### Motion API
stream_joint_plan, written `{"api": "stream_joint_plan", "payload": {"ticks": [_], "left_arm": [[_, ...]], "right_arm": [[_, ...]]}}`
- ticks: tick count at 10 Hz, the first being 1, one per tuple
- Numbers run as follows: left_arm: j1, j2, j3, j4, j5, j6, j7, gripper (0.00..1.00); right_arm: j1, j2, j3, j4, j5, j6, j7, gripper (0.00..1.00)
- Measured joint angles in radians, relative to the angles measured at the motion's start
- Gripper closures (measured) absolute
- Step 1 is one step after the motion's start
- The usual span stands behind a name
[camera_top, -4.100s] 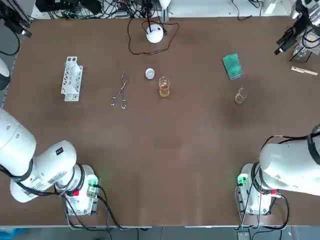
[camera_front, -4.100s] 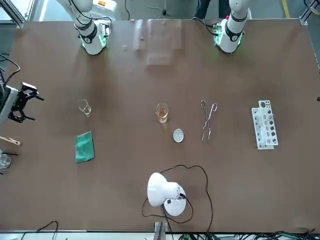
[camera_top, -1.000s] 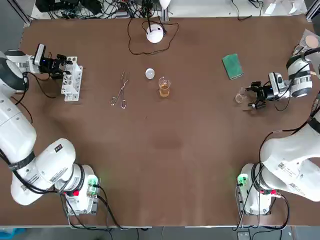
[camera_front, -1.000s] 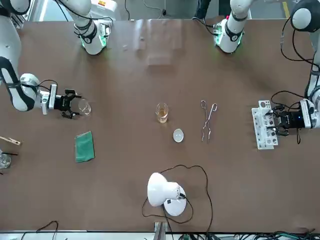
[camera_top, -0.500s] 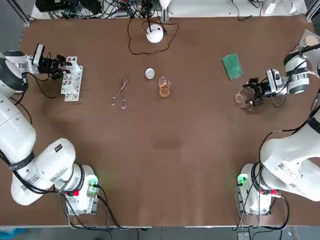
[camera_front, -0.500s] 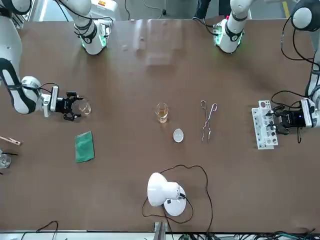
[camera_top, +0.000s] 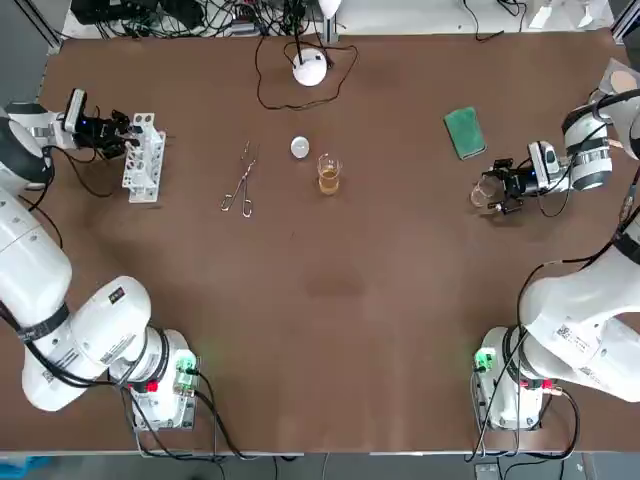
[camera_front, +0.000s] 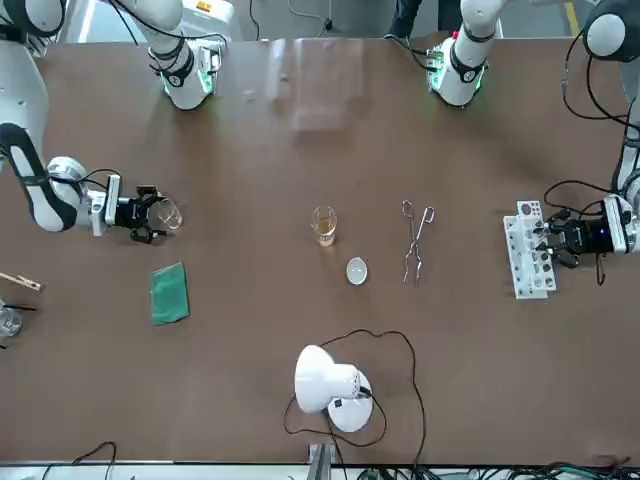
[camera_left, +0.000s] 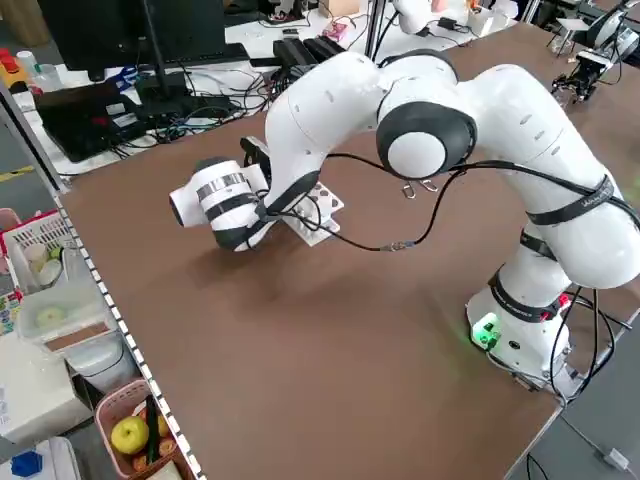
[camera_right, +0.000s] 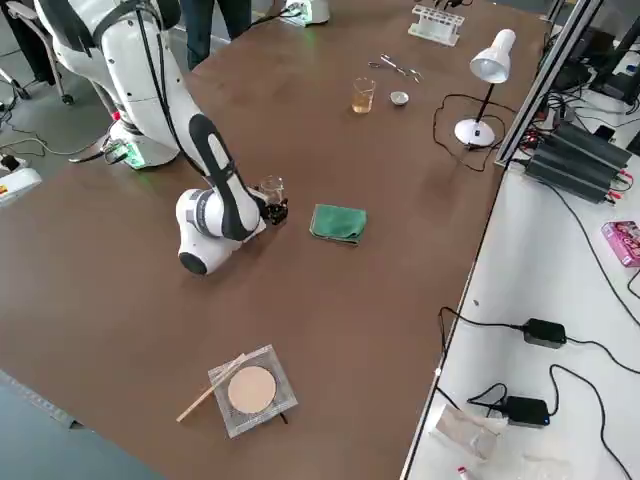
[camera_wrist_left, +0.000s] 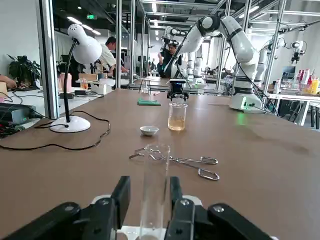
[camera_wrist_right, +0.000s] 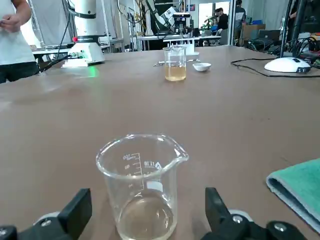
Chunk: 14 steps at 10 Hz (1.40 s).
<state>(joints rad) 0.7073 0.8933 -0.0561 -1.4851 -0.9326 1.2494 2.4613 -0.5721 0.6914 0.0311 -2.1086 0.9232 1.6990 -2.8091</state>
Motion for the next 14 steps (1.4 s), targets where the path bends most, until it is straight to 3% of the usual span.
{"api": "stream_joint_plan", "payload": {"ticks": [7, 14], "left_arm": [[0.0, -0.003, -0.001, 0.0, 0.0, -0.013, 0.0, 0.77], [-0.002, -0.039, -0.015, 0.001, -0.001, -0.048, -0.031, 0.79]], "right_arm": [[0.048, 0.037, 0.001, 0.021, 0.024, 0.003, -0.008, 0.0], [0.049, 0.05, 0.001, 0.027, 0.024, 0.004, -0.025, 0.0]]}}
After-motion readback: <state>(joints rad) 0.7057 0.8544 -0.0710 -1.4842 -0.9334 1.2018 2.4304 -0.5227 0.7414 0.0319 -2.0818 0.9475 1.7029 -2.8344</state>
